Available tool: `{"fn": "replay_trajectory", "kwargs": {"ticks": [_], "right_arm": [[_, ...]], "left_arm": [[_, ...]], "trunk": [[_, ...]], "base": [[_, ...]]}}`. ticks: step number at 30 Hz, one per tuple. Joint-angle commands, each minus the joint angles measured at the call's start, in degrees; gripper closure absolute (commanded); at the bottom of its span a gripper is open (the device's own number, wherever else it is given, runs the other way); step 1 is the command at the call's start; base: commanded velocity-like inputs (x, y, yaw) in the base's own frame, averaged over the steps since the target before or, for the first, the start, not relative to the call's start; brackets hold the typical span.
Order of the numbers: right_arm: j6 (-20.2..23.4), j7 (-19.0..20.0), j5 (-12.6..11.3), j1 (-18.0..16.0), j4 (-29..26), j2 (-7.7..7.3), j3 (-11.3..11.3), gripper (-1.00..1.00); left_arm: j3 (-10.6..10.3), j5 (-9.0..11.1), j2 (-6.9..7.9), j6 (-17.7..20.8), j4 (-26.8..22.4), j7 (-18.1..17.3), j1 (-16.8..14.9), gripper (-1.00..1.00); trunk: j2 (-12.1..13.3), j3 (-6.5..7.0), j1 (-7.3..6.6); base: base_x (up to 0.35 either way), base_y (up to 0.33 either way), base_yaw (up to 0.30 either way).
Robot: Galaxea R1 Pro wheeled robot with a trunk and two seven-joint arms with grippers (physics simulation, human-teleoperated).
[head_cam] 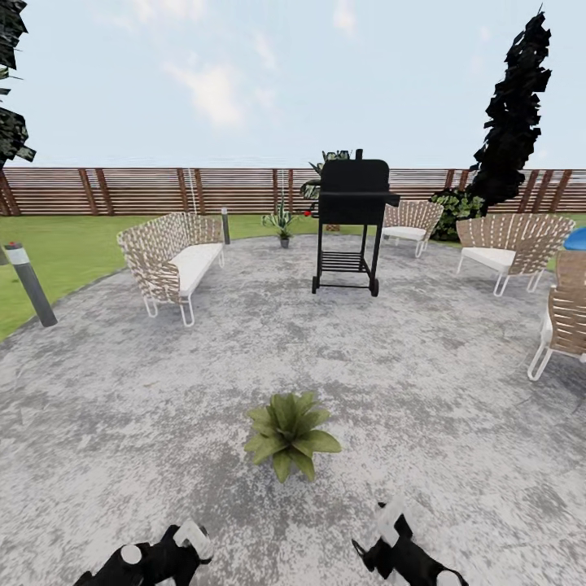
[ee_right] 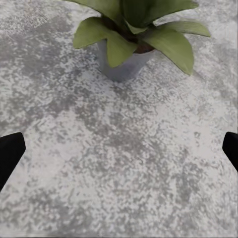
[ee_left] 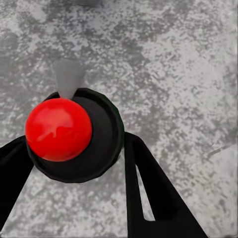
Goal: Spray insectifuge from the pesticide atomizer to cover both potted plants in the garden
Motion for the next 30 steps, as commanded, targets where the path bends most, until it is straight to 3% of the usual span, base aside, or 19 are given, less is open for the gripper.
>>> {"fn": "replay_trajectory", "kwargs": {"ticks": [1,3,11,15,20,21,23,25,30], "right_arm": [[0.04,1.76,0.71,-0.58,-0.05,-0.02,0.04,-1.0],[0.61,6.42,0.97,-1.94,-0.16,0.03,0.06,-1.0],[0.89,12.44,3.24,-2.99,-0.32,0.28,0.15,-1.0],[0.83,14.04,3.72,-3.16,-0.35,0.37,0.21,-1.0],[0.83,17.67,5.41,-3.92,-0.37,2.46,0.56,-1.0],[0.86,18.19,6.48,-4.24,-0.37,2.92,0.83,1.0],[0.88,18.8,8.71,-4.81,-0.32,3.91,1.16,1.0],[0.89,19.71,10.56,-5.79,-0.29,5.09,1.39,1.0],[0.88,23.56,10.95,-6.4,-0.4,6.74,1.47,1.0]], "left_arm": [[0.33,-1.13,0.02,-0.32,-0.49,-1.08,-0.01,1.0],[0.38,-2.76,0.04,0.52,-2.27,-4.17,-0.04,1.0],[0.39,-6.56,0.02,5.02,-7.0,-11.61,-0.05,1.0],[0.4,-8.14,-0.03,5.23,-7.53,-13.12,-0.05,1.0],[0.42,-10.13,-0.2,5.88,-7.69,-13.55,-0.05,1.0],[0.39,-10.41,-0.24,6.2,-7.71,-13.6,-0.05,1.0],[0.35,-11.22,-0.34,6.57,-7.74,-14.11,-0.05,1.0],[0.39,-13.24,-0.5,6.78,-7.87,-17.61,-0.78,1.0],[0.21,-14.24,-1.04,6.82,-7.9,-19.32,-1.42,1.0]], "trunk": [[-0.02,-0.07,-0.01],[-0.02,-0.07,-0.01],[-0.02,-0.07,-0.01],[-0.02,-0.07,-0.01],[-0.02,-0.07,-0.01],[-0.02,-0.07,-0.01],[-0.02,-0.07,-0.01],[-0.02,-0.07,-0.01],[-0.02,-0.07,-0.01]], "base": [[0.0,0.0,0.0],[0.0,0.0,0.0],[0.0,0.0,0.0],[0.0,0.0,0.0],[0.0,0.0,0.0],[0.0,0.0,0.0],[0.0,0.0,0.0],[0.0,0.0,0.0],[0.0,0.0,0.0]]}}
